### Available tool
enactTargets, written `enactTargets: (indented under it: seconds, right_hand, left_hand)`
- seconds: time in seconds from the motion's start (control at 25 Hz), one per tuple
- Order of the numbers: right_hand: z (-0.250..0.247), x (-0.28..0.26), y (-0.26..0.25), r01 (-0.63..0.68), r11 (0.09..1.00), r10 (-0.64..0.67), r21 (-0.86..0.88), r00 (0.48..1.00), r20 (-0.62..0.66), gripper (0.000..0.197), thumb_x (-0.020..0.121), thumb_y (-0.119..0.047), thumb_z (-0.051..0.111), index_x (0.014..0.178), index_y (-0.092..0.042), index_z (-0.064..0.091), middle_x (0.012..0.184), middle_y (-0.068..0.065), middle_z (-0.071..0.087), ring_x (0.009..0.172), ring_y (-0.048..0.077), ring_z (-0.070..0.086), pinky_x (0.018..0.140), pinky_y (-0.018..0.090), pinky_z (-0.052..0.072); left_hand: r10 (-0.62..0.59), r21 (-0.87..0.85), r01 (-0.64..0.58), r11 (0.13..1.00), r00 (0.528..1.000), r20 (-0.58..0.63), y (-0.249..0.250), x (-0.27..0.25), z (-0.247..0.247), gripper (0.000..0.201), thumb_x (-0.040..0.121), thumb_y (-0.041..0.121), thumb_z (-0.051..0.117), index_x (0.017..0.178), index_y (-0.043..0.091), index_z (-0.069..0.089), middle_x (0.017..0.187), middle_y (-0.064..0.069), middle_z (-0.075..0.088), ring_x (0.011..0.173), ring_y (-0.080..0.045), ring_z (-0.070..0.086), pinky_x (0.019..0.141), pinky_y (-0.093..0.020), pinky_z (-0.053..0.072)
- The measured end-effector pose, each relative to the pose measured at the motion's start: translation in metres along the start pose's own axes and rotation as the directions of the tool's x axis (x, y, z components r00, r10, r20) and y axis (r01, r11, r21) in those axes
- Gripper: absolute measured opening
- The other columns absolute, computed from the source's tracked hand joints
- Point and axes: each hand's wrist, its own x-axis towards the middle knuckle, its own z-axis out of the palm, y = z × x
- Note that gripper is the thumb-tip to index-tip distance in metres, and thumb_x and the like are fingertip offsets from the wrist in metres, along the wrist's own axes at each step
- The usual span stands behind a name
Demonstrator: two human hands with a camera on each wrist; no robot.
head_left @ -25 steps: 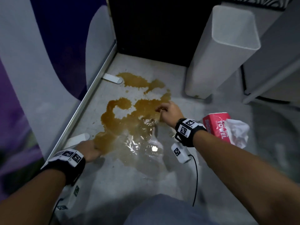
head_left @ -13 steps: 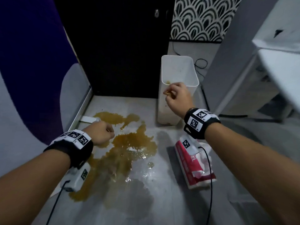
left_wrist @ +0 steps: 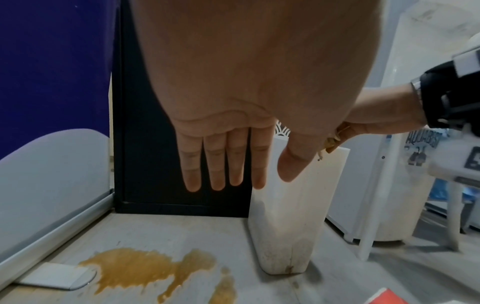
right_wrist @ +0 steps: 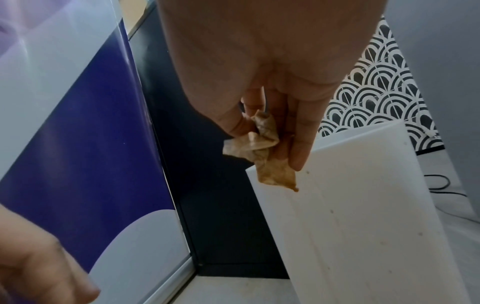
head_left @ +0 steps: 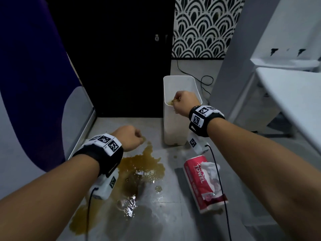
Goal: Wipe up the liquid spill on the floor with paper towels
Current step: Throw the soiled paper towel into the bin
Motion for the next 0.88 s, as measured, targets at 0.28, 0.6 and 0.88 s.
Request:
enactTargets:
  seconds: [0.28, 0.6, 0.88]
  right_hand:
    - [-0.007, 0.013, 0.008, 0.125, 0.977, -0.073, 0.172, 0.956, -0.284, 0.027, 0.085, -0.004, 0.052, 0.097, -0.013, 0.074, 0.101, 0.004, 0.068, 0.084, 0.015, 0.061, 0.077, 0.017, 0.049]
    - [-0.002, 0.012, 0.024, 0.051, 0.991, -0.054, -0.124, 0.998, -0.018, 0.043, 0.094, -0.033, 0.048, 0.135, -0.028, 0.060, 0.140, 0.004, 0.057, 0.126, 0.026, 0.053, 0.097, 0.036, 0.046]
    - [0.001, -0.007, 0.027, 0.129, 0.934, -0.095, -0.333, 0.989, 0.116, 0.038, 0.090, -0.008, 0.048, 0.118, -0.025, 0.068, 0.113, 0.005, 0.067, 0.104, 0.029, 0.061, 0.075, 0.032, 0.048]
  left_hand:
    - [-0.003, -0.068, 0.002, 0.998, 1.000, -0.014, 0.009, -0.009, 0.004, 0.019, 0.093, 0.029, 0.058, 0.107, 0.022, 0.068, 0.103, 0.000, 0.067, 0.089, -0.017, 0.059, 0.079, -0.028, 0.043]
    - [-0.043, -0.073, 0.043, 0.996, 0.999, -0.007, 0.006, -0.024, 0.017, 0.026, 0.094, 0.029, 0.060, 0.116, 0.018, 0.068, 0.113, -0.002, 0.067, 0.091, -0.016, 0.057, 0.076, -0.024, 0.040]
    - [-0.054, -0.085, 0.054, 0.995, 0.998, -0.007, 0.000, -0.026, 0.017, 0.021, 0.093, 0.027, 0.061, 0.110, 0.019, 0.069, 0.105, 0.000, 0.067, 0.088, -0.015, 0.058, 0.074, -0.025, 0.040]
